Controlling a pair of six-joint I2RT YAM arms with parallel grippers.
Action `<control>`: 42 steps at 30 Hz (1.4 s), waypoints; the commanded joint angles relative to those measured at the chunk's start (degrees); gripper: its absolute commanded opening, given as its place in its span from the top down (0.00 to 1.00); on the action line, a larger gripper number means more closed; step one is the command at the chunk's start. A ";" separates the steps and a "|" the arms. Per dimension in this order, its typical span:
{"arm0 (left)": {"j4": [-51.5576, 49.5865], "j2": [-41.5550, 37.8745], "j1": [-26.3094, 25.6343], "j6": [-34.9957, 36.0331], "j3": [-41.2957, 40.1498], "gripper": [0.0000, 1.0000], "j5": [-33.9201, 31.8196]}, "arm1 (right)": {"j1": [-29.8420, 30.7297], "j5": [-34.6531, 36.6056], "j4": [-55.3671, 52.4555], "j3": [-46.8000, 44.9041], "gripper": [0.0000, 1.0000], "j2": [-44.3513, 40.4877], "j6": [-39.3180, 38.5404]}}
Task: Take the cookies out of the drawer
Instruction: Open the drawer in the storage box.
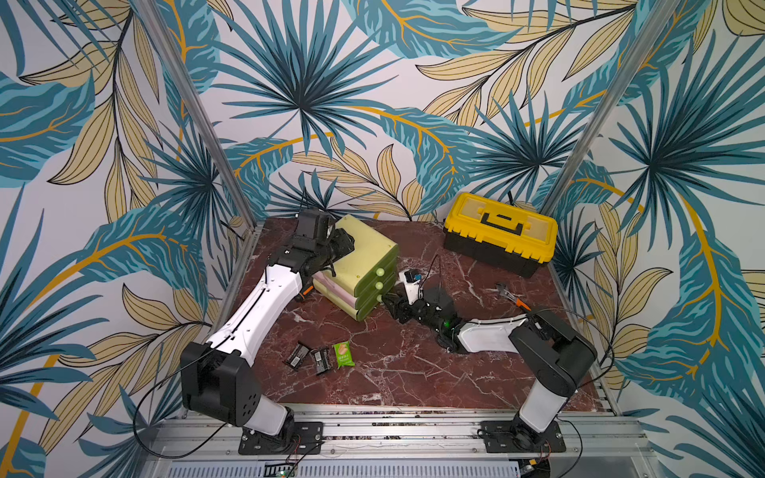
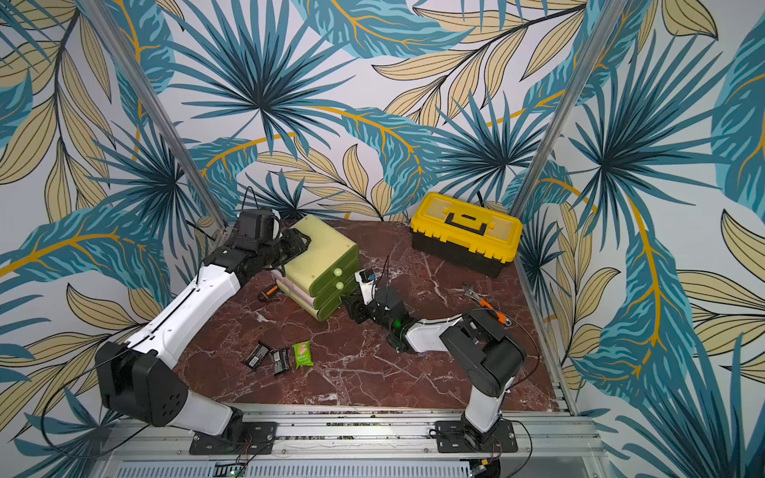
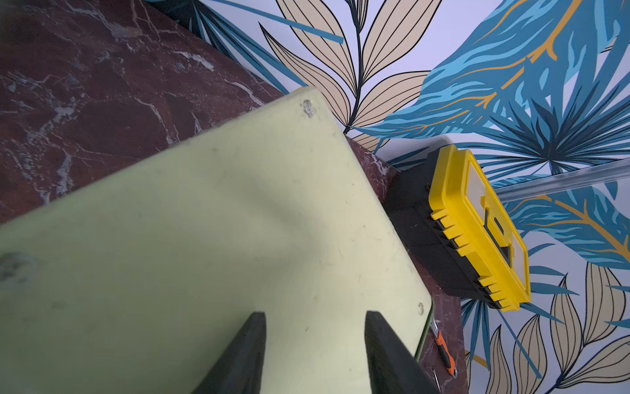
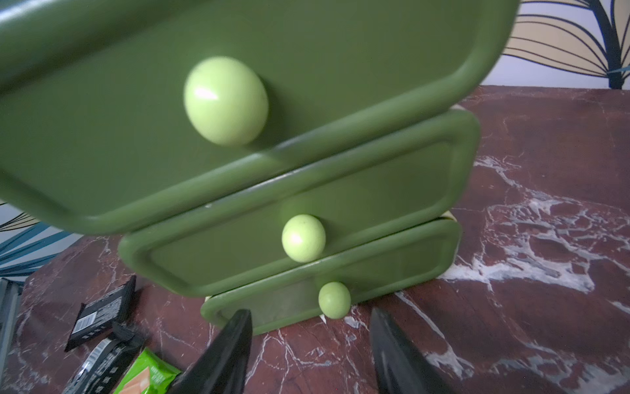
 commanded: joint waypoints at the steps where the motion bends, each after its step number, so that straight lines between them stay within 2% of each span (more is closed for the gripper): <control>1: -6.12 2.44 0.06 0.59 -1.59 0.49 -0.49 | 0.12 1.29 5.07 1.88 0.41 2.42 1.09; 9: -5.63 1.82 0.06 0.52 -1.13 0.49 -1.18 | 0.14 -0.11 5.40 5.29 0.43 6.08 0.00; 12: -5.62 1.90 0.04 0.58 -0.32 0.46 -1.59 | 0.09 -2.02 6.45 6.31 0.45 7.47 -2.10; 21: -7.17 0.46 0.06 2.47 3.60 0.42 -3.32 | 0.16 -1.94 6.43 7.94 0.48 9.28 -4.15; 29: -6.03 -1.40 0.14 1.18 -0.76 0.42 -3.13 | 0.06 -2.45 6.34 9.12 0.52 10.23 -5.41; 42: -5.70 -1.31 0.32 0.11 -2.12 0.43 -3.76 | -0.13 -2.07 6.15 8.11 0.63 8.90 -6.65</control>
